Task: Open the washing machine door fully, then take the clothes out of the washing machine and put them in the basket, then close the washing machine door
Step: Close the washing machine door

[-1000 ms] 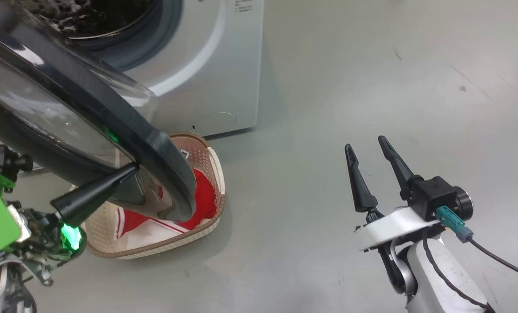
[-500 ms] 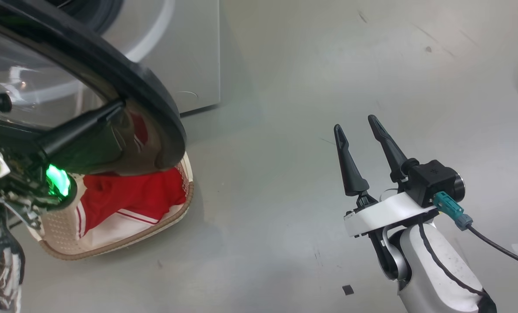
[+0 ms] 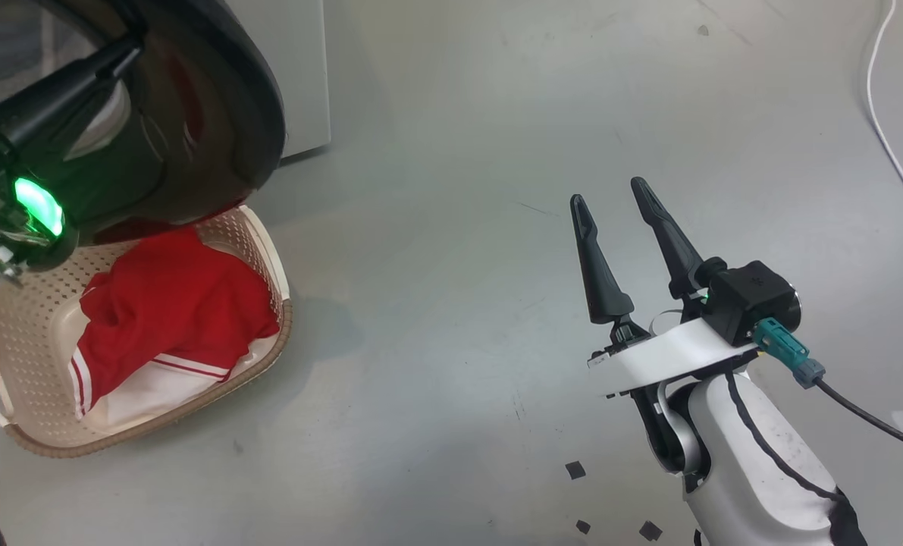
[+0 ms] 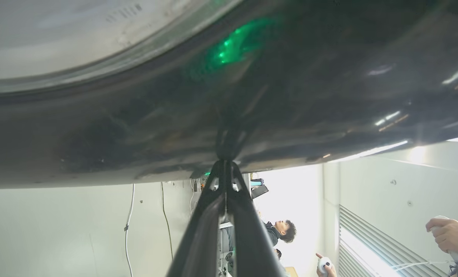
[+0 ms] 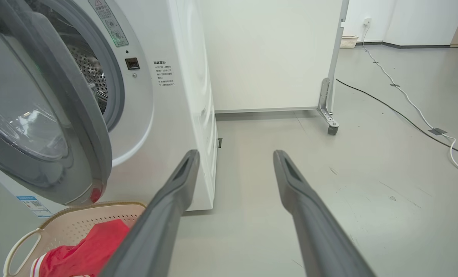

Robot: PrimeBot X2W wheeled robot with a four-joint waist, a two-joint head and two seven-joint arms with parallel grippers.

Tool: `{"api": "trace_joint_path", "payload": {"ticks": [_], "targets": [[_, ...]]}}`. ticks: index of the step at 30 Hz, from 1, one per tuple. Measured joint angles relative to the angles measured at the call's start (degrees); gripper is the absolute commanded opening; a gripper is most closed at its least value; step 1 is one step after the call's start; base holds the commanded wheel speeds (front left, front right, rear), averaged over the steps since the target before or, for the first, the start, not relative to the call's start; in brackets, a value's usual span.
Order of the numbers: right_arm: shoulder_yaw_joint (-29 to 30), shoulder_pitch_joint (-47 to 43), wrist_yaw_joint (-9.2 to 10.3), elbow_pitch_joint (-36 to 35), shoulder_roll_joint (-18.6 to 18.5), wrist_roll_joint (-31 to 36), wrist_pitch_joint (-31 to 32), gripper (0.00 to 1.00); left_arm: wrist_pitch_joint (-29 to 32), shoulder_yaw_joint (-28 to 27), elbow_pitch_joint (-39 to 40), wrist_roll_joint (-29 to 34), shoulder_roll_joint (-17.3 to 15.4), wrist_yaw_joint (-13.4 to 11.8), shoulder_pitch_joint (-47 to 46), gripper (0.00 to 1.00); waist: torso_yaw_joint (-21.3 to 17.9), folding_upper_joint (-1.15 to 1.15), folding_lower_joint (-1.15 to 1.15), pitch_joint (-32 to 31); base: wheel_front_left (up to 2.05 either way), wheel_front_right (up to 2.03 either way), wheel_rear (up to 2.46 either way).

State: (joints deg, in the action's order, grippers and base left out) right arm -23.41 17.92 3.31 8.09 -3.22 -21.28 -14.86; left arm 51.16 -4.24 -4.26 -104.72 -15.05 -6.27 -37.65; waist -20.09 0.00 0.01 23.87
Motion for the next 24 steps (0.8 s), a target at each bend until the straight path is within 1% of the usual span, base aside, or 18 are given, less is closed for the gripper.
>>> {"api": "trace_joint_path", "payload": {"ticks": [1, 3, 6, 9, 14, 24], "targets": [[-0.12, 0.34, 0.37, -0.01, 0.0, -0.19, 0.0, 1.0, -0.46, -0.02, -0.86, 0.01, 0.05, -0.01, -0.79, 0.0, -0.18, 0.0, 0.0, 0.26, 0.0, 0.0, 0.0], [-0.25, 0.63, 0.37, -0.04, 0.01, -0.34, 0.0, 1.0, -1.69, -0.29, -2.76, 0.1, 0.31, -0.09, -2.27, 0.0, -0.52, 0.0, 0.0, 0.66, 0.0, 0.0, 0.0], [-0.71, 0.64, 0.41, -0.02, 0.01, -0.38, 0.0, 1.0, -4.39, -1.31, -6.14, 0.31, 1.54, -0.49, -4.86, 0.0, -0.9, 0.0, 0.0, 1.03, 0.0, 0.0, 0.0], [-0.96, 0.73, 0.46, -0.02, 0.01, -0.46, 0.0, 1.0, -5.94, -1.49, -8.08, 0.48, 1.66, -0.51, -6.5, 0.0, -1.07, 0.0, 0.0, 1.12, 0.0, 0.0, 0.0], [-1.43, 1.69, 0.89, -0.04, 0.01, -0.88, 0.0, 1.0, -8.29, -1.51, -10.73, 3.41, 1.56, -0.52, -9.02, 0.0, -1.38, 0.0, 0.0, 1.25, 0.0, 0.0, 0.0], [-1.96, 1.8, 0.96, -0.02, 0.01, -0.9, 0.0, 1.0, -10.23, -0.64, -14.21, 5.0, 1.31, -0.56, -12.23, 0.0, -1.7, 0.0, 0.0, 1.44, 0.0, 0.0, 0.0]]}}
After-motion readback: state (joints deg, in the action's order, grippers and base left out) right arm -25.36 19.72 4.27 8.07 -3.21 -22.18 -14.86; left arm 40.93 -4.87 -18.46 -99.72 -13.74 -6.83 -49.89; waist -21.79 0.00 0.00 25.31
